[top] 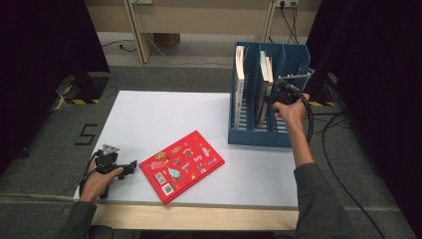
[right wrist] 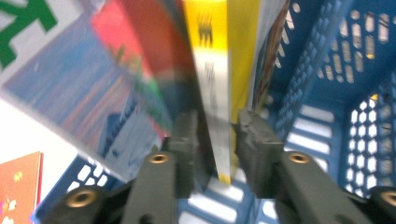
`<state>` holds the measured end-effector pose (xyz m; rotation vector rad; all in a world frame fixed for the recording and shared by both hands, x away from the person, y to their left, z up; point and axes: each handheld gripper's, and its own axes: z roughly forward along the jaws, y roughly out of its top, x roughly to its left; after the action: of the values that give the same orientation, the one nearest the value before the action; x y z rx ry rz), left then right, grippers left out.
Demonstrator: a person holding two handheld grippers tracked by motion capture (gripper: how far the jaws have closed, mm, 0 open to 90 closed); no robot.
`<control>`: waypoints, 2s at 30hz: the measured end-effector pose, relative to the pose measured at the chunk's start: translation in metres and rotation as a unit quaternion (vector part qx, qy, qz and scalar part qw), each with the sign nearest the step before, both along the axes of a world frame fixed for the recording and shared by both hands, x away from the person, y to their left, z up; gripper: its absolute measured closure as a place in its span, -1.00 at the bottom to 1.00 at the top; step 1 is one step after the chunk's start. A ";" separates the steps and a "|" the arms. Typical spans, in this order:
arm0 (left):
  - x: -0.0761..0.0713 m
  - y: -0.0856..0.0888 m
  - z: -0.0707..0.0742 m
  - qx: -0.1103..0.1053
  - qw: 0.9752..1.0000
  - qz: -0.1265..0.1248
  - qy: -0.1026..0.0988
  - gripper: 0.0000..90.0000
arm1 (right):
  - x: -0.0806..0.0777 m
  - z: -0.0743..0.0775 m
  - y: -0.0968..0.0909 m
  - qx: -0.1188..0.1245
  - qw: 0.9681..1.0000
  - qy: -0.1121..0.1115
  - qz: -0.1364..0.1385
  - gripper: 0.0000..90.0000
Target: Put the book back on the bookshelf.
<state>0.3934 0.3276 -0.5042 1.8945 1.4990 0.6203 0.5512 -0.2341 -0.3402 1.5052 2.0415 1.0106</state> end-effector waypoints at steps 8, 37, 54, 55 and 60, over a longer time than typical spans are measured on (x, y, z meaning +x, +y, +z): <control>0.000 0.000 0.001 0.000 1.000 -0.001 0.002 -0.79 | -0.049 -0.005 0.000 0.043 0.998 -0.014 0.037 0.20; -0.009 -0.003 0.010 0.018 0.998 -0.040 0.043 -0.68 | -0.106 -0.082 0.055 0.060 0.989 0.012 0.132 -0.07; -0.016 -0.008 0.012 0.022 0.996 -0.067 0.058 -0.68 | -0.101 -0.121 0.102 0.045 0.983 0.064 0.169 -0.21; -0.016 -0.009 0.012 0.021 0.996 -0.067 0.057 -0.68 | -0.100 -0.123 0.104 0.043 0.982 0.064 0.172 -0.22; -0.018 -0.012 0.012 0.022 0.995 -0.074 0.058 -0.69 | -0.097 -0.128 0.116 0.047 0.979 0.076 0.182 -0.24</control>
<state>0.3757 0.3156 -0.4923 2.0846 1.4081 0.4863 0.4546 -0.1186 -0.4685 1.3159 2.4721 1.1717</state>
